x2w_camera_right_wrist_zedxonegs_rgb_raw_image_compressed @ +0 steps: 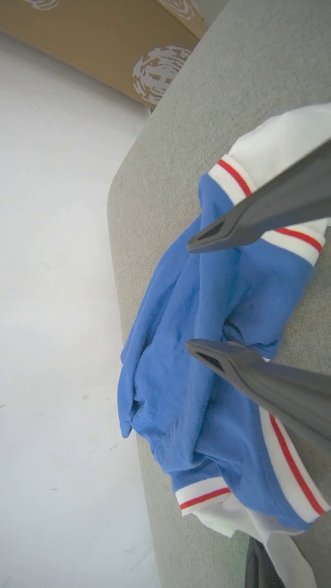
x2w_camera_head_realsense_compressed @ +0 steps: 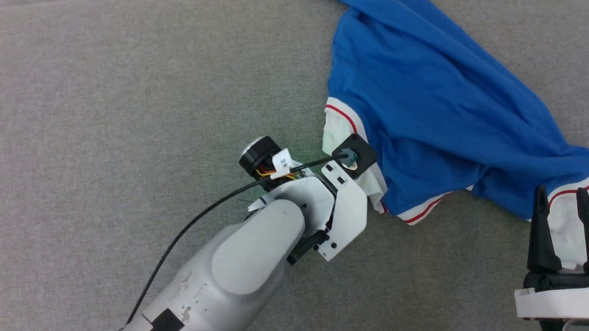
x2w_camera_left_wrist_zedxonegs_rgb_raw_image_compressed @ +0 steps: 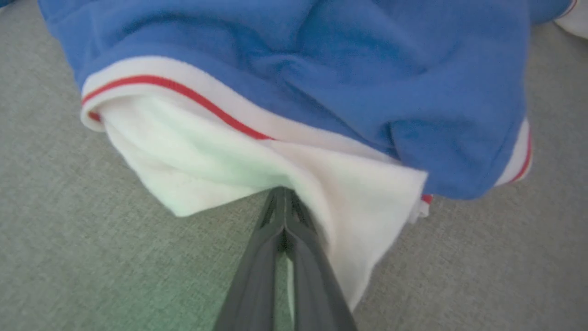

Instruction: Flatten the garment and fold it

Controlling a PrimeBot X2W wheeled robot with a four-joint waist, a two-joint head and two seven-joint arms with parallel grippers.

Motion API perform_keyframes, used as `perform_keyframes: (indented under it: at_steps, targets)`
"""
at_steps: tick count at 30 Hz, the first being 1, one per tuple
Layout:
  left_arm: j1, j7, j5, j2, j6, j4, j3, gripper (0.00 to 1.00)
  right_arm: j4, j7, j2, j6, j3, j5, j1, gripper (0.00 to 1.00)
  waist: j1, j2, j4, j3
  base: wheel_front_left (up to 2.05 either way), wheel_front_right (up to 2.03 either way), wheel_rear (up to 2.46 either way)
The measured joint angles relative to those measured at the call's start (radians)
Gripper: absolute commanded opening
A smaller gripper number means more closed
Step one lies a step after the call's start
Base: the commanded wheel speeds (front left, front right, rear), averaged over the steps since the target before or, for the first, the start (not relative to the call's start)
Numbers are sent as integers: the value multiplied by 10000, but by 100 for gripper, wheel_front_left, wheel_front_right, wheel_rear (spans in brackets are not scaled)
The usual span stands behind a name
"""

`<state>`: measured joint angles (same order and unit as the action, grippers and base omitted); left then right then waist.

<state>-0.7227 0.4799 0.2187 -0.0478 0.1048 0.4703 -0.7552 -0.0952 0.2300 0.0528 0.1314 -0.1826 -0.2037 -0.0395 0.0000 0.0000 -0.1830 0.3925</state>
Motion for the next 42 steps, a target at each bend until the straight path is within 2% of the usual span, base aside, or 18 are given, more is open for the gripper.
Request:
perform_keyframes:
  at_steps: [9, 14, 18, 21, 22, 24, 25, 30, 35, 38, 42]
  targets:
    - [-38, -1009, 453, 17, -61, 146, 111, 0, 67, 71, 0, 0, -199, 46, 1, 100, 1, 0, 294, -151, 0, 0, 0]
    - [-37, -1645, 665, -86, -591, -303, 652, 0, -44, -107, 2, 0, -320, 236, -21, 100, 0, 0, 648, -449, 0, 0, 0]
    - [73, -1973, 807, -474, -1034, -943, 1116, 0, -240, -355, -2, 2, -451, 382, -90, 100, 0, 0, 994, -759, 0, 0, 0]
    - [458, -2612, 790, -777, -1574, -1624, 1499, 0, -401, -537, -2, 2, -474, 451, -163, 100, 0, 0, 1235, -1020, 0, 0, 0]
    - [627, -2907, 775, -861, -1772, -1850, 1618, 6, -454, -583, -2, 2, -483, 460, -187, 100, 0, 0, 1310, -1103, 0, 0, 0]
    - [1046, -3505, 746, -955, -2150, -2274, 1885, 62, -558, -669, -2, 2, -491, 460, -274, 100, 0, 0, 1451, -1267, 0, 0, 0]
    - [1304, -3779, 809, -959, -2320, -2474, 2029, 100, -596, -719, -4, 0, -485, 460, -300, 100, -1, 0, 1513, -1343, 0, 0, 0]
    - [2577, -4907, 984, -993, -2922, -3210, 2456, 100, -807, -849, -4, 2, -508, 458, -484, 100, -2, 0, 1782, -1608, 0, 0, 0]
    - [3007, -5258, 1087, -995, -3076, -3534, 2548, 100, -905, -961, -2, 2, -495, 458, -546, 100, -1, 0, 1886, -1723, 0, 0, 0]
    - [2907, -5139, 1070, -984, -2997, -3676, 2378, 100, -963, -997, -2, 2, -489, 460, -625, 100, -1, 0, 1863, -1749, 0, 0, 0]
    - [2243, -4558, 1116, -794, -2433, -3687, 1881, 100, -1085, -1078, -2, 2, -451, 485, -637, 100, -1, 0, 1775, -1722, 0, 0, 0]
